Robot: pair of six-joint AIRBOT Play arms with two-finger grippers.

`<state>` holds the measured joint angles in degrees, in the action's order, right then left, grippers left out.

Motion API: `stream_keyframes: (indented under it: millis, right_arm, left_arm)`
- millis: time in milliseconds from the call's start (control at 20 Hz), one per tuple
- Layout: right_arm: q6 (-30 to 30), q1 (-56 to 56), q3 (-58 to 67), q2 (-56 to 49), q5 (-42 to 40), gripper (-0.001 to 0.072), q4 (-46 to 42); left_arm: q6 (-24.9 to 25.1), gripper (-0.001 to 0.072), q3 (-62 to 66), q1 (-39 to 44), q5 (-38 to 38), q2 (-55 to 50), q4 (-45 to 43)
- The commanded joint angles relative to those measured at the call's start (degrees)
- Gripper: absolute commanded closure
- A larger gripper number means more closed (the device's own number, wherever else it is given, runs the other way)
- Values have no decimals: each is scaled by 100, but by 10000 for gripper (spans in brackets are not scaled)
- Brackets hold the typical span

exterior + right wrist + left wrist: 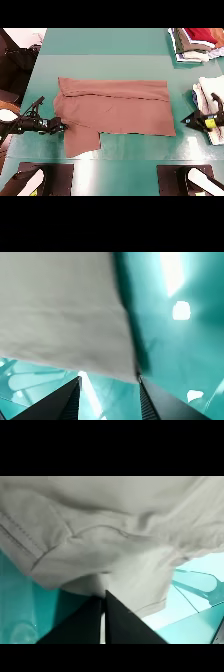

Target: Fold the shirts.

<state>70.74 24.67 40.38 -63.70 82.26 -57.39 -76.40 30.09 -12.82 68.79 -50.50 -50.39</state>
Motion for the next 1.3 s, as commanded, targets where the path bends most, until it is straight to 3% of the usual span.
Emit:
stream_keyframes:
  millis: [0, 450, 550, 650, 700, 750, 1000, 1250]
  right_arm:
    - [-120, 170, -673, -2, -297, 300, -109]
    - [-28, -769, -894, -15, -892, 311, -81]
    - [-28, -855, -894, -15, -885, 406, -74]
    - [-31, -994, -894, -15, -922, 410, -76]
    - [-33, -1069, -894, -15, -940, 521, -79]
    - [-39, -1163, -894, -13, -960, 696, -85]
    - [-52, -1338, -588, 264, -214, 701, -743]
    - [431, -1335, -345, 1788, 638, 700, -2164]
  left_arm:
    - [33, 680, 223, -2, 0, 4, 20]
    - [50, 680, 223, -2, -22, 4, -15]
    - [144, 680, 223, -2, -17, 4, -15]
    - [142, 680, 223, -2, -17, 4, -17]
    - [142, 680, 223, -2, -11, 4, -20]
    - [142, 681, 223, -2, 31, 4, -20]
    - [24, 683, 251, -2, 599, 376, -481]
    - [-623, 682, 251, -2, 1665, 1694, -1010]
